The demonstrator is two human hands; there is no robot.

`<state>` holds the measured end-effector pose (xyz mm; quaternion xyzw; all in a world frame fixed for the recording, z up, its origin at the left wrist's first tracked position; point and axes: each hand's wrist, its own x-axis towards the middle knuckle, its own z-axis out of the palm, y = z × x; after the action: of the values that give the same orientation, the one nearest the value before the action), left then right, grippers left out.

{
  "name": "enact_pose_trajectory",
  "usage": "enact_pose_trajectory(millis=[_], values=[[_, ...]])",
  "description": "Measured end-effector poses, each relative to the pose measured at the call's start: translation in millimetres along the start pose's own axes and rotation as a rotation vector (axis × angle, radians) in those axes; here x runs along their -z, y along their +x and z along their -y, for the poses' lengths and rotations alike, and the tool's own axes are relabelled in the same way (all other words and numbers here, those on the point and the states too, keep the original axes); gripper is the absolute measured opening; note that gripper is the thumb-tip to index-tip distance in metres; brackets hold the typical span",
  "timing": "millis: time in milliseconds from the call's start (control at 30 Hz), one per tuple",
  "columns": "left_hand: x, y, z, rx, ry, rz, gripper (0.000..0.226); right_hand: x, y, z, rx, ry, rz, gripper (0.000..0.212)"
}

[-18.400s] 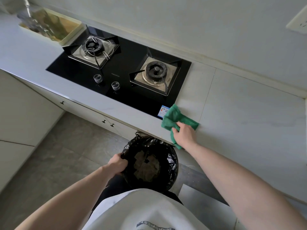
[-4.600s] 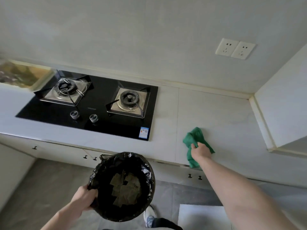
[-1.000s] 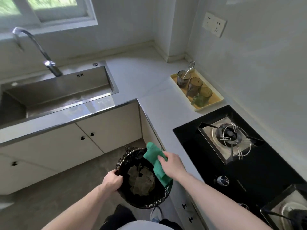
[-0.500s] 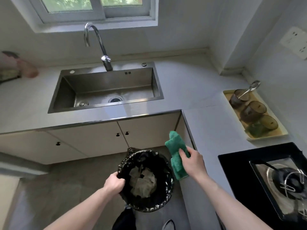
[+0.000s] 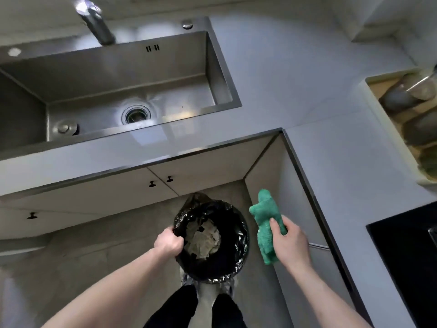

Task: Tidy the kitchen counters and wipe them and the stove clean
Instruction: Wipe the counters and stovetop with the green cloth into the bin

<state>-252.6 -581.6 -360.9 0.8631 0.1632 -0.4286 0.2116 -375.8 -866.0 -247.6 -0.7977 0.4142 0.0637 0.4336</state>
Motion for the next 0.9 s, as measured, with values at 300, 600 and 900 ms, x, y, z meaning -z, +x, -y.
enact_pose_trajectory(millis=[300,600,900], values=[[-109,154,-7,-0.051,-0.11,0.048,0.024,-80,78,-82,-0.023,-0.087,0.027,0.014],[-176,247,-14,-0.032,-0.155,0.127,0.044,-133,120,-137,-0.058,-0.055,0.063,0.015],[-200,253,-15,-0.049,-0.147,0.139,0.041,-153,130,-160,-0.074,-0.083,0.121,0.016]])
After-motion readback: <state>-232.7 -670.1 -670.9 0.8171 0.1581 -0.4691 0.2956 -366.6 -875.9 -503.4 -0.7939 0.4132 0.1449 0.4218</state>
